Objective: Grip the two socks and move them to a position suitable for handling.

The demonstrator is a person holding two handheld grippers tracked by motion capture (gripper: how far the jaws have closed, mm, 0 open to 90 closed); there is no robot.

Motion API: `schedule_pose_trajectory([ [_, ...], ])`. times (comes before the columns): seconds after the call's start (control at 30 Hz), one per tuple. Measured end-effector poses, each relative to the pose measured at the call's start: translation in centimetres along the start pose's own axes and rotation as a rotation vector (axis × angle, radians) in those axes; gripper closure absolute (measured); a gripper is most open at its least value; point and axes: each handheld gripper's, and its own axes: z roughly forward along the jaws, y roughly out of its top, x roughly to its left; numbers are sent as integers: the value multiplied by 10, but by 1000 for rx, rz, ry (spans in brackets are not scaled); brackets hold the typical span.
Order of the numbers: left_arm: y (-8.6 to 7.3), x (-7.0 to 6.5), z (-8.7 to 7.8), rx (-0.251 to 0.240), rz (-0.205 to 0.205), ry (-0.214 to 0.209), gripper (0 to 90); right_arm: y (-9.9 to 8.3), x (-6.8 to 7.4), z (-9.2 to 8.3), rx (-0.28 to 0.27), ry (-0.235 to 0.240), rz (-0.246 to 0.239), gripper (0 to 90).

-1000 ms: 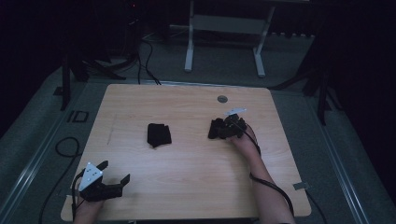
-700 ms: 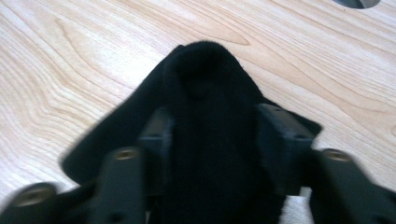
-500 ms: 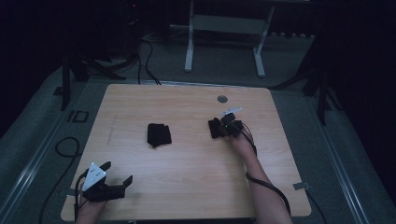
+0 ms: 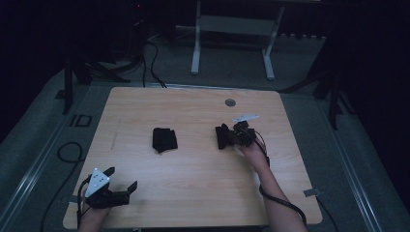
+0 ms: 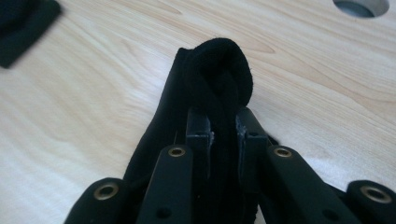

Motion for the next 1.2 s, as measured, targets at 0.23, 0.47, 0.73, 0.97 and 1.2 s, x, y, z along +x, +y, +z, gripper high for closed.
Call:
schedule_pose_trajectory([
  [0.23,1,-1,0,-7,0,2,3,-3,18,-37,-82,17,-31,792],
  [0.47,2,-2,0,-7,-2,-2,3,-16,48,-93,-180,34,-52,791],
  [0.73,3,-5,1,-6,5,-6,3,-36,75,-130,-244,64,-66,790],
  [0.97,3,-6,0,-4,4,-13,3,-63,88,-133,-217,84,-54,789],
  [1.2,3,-7,2,0,6,-20,3,-86,91,-117,-166,47,-44,789],
])
